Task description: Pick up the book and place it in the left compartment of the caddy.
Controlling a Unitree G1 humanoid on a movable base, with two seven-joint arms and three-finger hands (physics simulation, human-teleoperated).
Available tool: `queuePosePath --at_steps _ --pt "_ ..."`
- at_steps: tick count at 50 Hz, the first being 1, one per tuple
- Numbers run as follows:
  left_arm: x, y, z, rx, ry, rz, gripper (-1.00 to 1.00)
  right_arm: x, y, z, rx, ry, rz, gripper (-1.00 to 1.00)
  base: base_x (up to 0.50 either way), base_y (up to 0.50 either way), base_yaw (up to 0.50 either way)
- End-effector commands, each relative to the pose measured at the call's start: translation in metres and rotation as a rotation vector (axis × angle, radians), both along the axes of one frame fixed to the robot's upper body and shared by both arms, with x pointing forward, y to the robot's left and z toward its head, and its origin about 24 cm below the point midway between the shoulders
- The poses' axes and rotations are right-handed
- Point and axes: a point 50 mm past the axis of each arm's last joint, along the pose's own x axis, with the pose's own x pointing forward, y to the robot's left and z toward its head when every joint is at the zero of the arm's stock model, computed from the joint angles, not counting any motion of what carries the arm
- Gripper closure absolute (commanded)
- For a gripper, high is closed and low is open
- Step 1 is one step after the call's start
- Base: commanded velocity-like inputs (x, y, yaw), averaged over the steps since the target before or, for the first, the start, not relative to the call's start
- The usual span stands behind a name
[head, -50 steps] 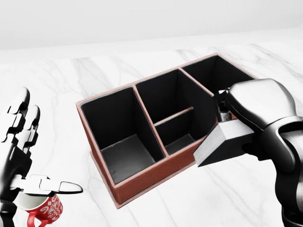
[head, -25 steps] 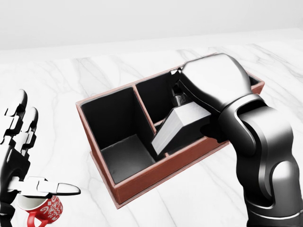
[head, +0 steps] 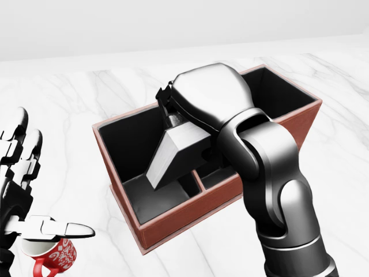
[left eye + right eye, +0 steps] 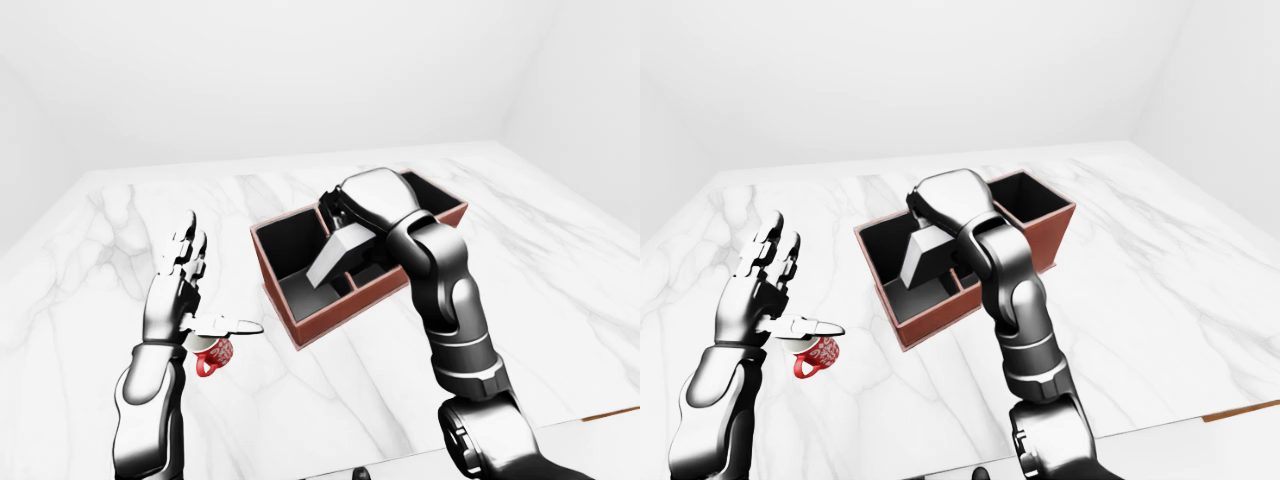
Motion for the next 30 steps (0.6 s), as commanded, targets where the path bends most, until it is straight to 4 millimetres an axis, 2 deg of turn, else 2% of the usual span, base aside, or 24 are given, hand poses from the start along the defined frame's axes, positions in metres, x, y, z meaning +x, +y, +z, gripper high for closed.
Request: queuePosePath --at_steps 1,6,8,16,30 --pt "0.001 0.003 -0.003 -0.008 0.014 0.008 -1.0 0.004 0.015 0.003 0.068 -0.103 0.016 1.0 0.0 0.0 0.0" --pt "0.002 0.004 -0.007 -0.015 0.031 0.012 -1.0 -0.021 0.001 0.012 0.122 -0.193 0.017 1.0 0.0 0.0 0.0" --pt "0.002 0.004 -0.007 -0.016 0.031 0.012 -1.0 -0.026 -0.001 0.013 0.128 -0.198 0.021 1.0 0.0 0.0 0.0" --pt "0.002 0.005 -0.009 -0.02 0.039 0.012 -1.0 -0.001 0.017 -0.002 0.11 -0.177 0.01 1.0 0.0 0.0 0.0" --pt "0.0 0.006 -0.009 -0.026 0.037 0.014 -1.0 0.016 0.032 -0.013 0.1 -0.162 0.015 1.0 0.0 0.0 0.0"
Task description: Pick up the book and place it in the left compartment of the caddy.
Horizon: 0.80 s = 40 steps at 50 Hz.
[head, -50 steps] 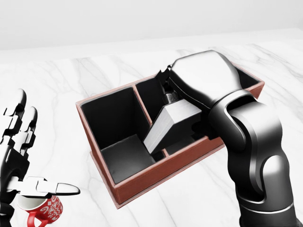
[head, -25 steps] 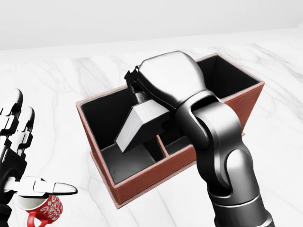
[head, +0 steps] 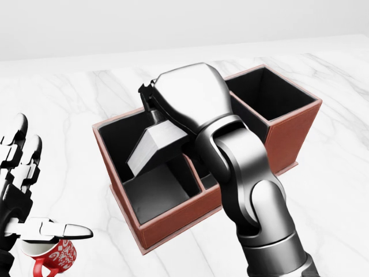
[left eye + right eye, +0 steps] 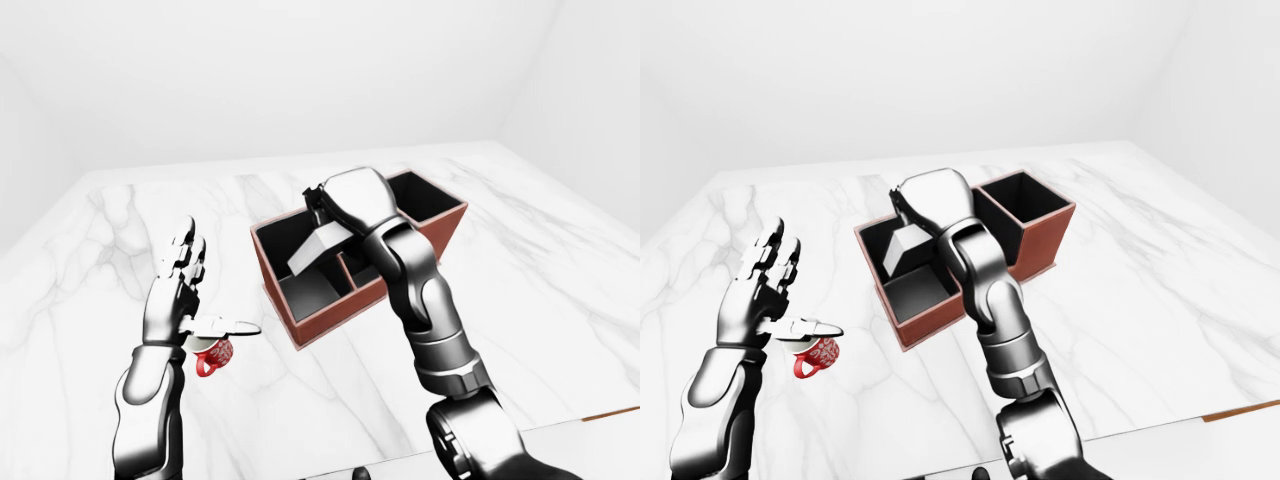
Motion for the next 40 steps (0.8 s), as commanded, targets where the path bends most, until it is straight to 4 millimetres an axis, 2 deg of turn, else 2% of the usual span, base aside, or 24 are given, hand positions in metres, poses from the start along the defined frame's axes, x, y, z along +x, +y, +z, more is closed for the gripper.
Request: queuePosePath --at_steps 1,12,16,28,40 --pt "-0.001 0.001 0.0 -0.005 -0.002 0.002 -1.0 0.009 0.011 -0.004 0.027 -0.032 0.008 1.0 0.0 0.0 0.0" --pt "-0.002 0.002 0.001 -0.007 -0.005 0.002 -1.0 0.009 0.013 -0.005 0.028 -0.028 0.013 1.0 0.0 0.0 0.0" --pt "-0.004 0.005 -0.001 -0.017 0.002 0.01 -1.0 0.014 0.016 -0.015 0.023 -0.009 0.009 1.0 0.0 0.0 0.0" --pt "-0.004 0.007 -0.004 -0.023 0.014 0.014 -1.0 0.018 0.015 -0.021 0.027 0.0 -0.001 1.0 0.0 0.0 0.0" --pt "-0.006 0.008 -0.006 -0.03 0.022 0.017 -1.0 0.014 0.021 -0.025 0.004 -0.027 -0.001 1.0 0.0 0.0 0.0"
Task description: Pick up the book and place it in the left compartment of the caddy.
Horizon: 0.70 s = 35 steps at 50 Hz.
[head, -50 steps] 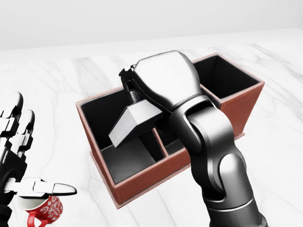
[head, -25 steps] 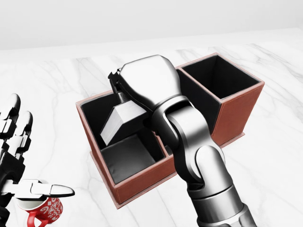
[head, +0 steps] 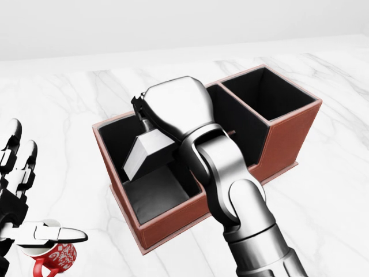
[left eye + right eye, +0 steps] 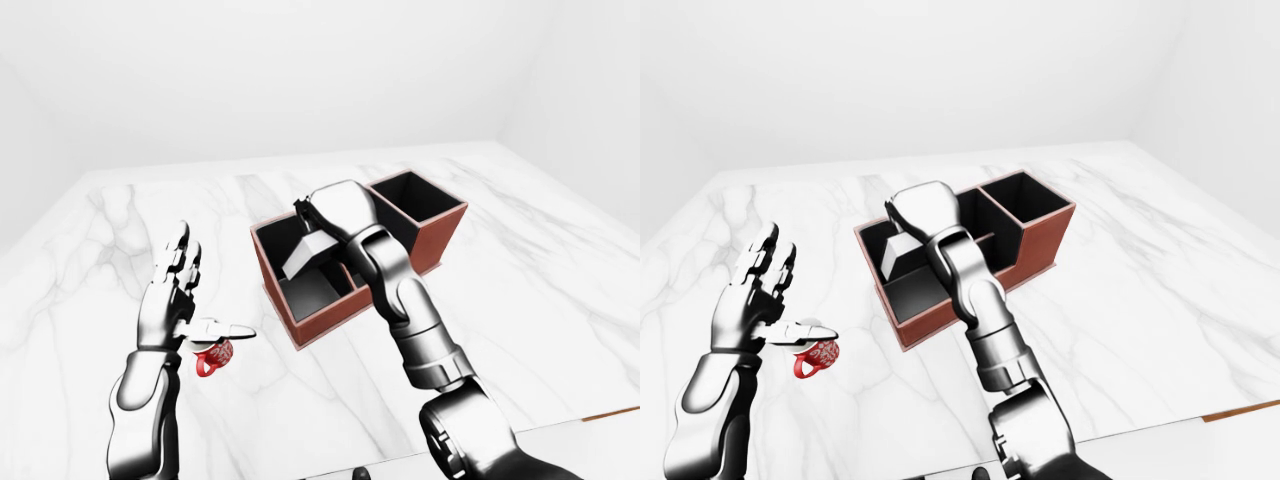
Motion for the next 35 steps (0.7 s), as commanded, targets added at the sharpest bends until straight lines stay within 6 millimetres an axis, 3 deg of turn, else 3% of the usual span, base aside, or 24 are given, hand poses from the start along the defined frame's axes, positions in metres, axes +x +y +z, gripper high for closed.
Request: queuePosePath --at_steps 1,35 --pt "-0.001 0.002 -0.002 -0.008 0.009 0.004 -1.0 -0.003 0.004 0.002 0.024 -0.05 0.005 1.0 0.0 0.0 0.0" --pt "-0.004 0.006 -0.005 -0.018 0.019 0.014 -1.0 0.005 0.008 -0.038 -0.101 -0.013 -0.035 1.0 0.0 0.0 0.0"
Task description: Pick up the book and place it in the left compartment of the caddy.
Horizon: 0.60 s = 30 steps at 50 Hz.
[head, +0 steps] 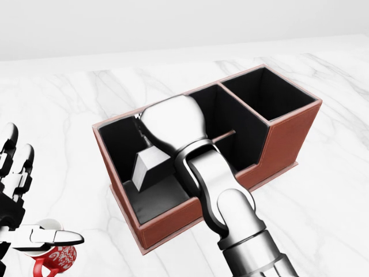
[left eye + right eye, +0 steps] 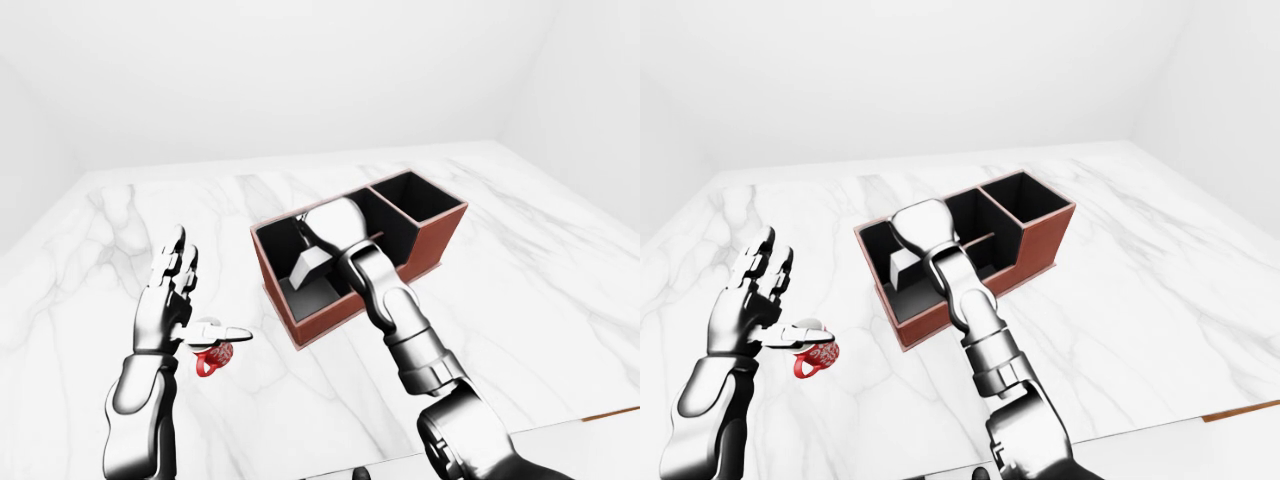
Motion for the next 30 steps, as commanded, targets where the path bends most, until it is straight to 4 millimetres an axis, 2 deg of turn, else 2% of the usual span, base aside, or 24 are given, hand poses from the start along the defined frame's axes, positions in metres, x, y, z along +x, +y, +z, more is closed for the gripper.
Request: queuePosePath --at_steps 1,30 --pt "-0.001 0.001 -0.002 -0.005 0.008 0.004 -1.0 0.001 0.001 -0.01 -0.004 -0.016 -0.004 1.0 0.0 0.0 0.0" --pt "-0.003 0.002 -0.007 -0.02 0.024 0.002 -1.0 0.01 0.009 -0.041 -0.043 0.027 0.006 1.0 0.0 0.0 0.0"
